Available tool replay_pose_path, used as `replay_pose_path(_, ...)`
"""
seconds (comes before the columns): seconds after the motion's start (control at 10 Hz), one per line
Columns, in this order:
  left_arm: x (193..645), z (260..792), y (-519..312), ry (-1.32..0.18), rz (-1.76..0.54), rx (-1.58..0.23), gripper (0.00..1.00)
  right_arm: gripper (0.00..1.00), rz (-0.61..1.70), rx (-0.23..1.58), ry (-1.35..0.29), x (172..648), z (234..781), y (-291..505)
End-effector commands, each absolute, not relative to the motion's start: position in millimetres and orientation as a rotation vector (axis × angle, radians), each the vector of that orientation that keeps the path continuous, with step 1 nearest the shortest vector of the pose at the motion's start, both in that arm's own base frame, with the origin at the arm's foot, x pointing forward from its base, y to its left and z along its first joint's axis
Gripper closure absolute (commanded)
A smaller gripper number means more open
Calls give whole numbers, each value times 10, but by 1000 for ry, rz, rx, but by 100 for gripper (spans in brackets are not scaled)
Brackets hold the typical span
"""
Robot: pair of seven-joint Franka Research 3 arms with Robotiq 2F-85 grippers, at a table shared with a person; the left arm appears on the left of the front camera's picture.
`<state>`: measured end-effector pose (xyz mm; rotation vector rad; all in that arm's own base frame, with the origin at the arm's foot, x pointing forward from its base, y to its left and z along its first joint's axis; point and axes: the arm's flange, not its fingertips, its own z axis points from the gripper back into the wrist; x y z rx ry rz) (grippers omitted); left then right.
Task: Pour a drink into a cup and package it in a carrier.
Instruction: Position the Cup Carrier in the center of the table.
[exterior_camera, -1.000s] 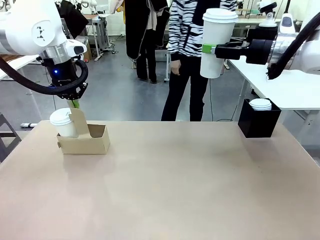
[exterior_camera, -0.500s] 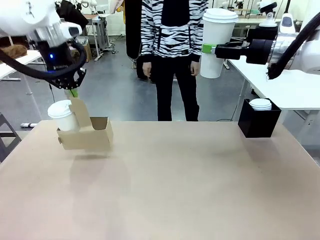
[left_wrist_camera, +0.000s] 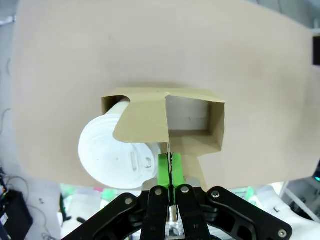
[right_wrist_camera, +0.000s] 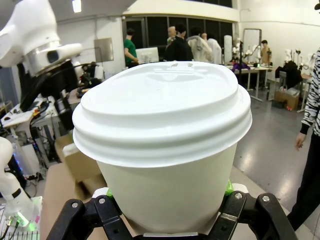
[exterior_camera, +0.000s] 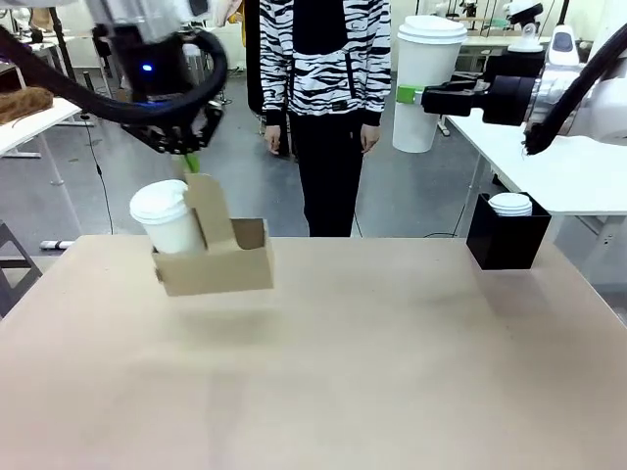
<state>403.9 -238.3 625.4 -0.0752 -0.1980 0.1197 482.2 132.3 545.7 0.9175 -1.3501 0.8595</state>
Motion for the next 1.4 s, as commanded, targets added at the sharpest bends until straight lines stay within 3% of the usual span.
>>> replay_pose_path(0.0,3972,6114,-2645,-160,149,-68,99,19,874,917,-1374,4842,5496,1351)
replay_pose_path(0.7,3868,5345,-3741,-153,119,20,99,19,874,917,-1374,4842,5496,1351)
replay_pose_path(1.3,3887,5025,-3935,-132,114,45,99,19,874,917,-1374,4842,5496,1351)
